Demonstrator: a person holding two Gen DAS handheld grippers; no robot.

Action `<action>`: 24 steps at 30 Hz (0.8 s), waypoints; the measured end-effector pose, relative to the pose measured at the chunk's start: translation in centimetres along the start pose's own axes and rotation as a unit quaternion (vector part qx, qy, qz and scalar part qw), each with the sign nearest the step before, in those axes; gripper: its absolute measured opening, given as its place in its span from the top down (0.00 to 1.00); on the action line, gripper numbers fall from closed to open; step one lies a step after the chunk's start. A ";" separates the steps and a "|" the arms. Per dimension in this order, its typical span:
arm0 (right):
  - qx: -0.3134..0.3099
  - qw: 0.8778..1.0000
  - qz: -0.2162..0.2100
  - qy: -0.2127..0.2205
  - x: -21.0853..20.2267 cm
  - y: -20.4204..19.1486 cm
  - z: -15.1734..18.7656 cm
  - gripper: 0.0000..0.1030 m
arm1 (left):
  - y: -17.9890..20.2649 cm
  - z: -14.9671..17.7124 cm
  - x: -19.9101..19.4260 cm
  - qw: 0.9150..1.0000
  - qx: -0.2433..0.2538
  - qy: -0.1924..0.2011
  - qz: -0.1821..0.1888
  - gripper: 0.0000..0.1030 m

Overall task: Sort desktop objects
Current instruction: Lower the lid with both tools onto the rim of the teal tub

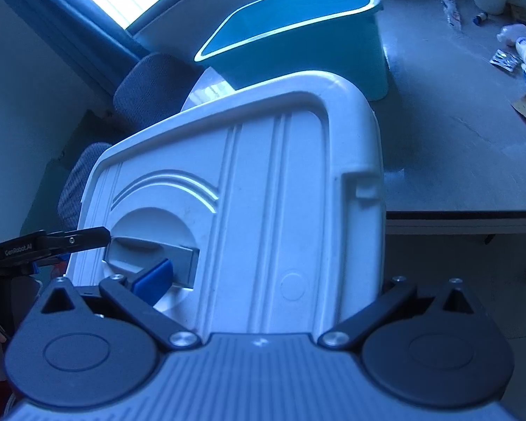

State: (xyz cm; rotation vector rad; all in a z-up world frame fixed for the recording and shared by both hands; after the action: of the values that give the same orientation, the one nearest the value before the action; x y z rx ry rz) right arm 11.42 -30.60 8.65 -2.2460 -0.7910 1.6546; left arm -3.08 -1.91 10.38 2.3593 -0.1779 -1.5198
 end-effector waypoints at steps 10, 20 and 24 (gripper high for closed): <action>-0.004 1.000 -0.007 -0.003 0.9 -0.5 -2.4 0.00 | -1.2 -3.0 0.4 1.000 -0.009 0.003 -0.007 0.00; 0.005 1.000 -0.008 0.015 -0.4 -0.1 -4.9 0.00 | 0.5 -8.7 0.2 1.000 0.011 0.007 -0.004 0.00; 0.008 1.000 -0.004 0.026 -0.8 0.2 -6.2 0.00 | 1.3 -11.1 0.4 1.000 0.021 0.006 -0.002 0.00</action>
State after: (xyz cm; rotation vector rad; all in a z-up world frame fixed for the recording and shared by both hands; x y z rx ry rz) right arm 17.13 -30.50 11.24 -2.2627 -0.7713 1.5858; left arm 7.18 -0.99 14.64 2.4014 -0.2040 -1.5189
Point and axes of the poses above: each gripper's, at about its wrist camera, not at the fingertips, and x roughly the way its jaws point, y to its right, z to its underside, the point moved 7 cm from there along x, roughly the way its jaws point, and after that the axes turned 11 degrees about -y, right-handed, at the moved point
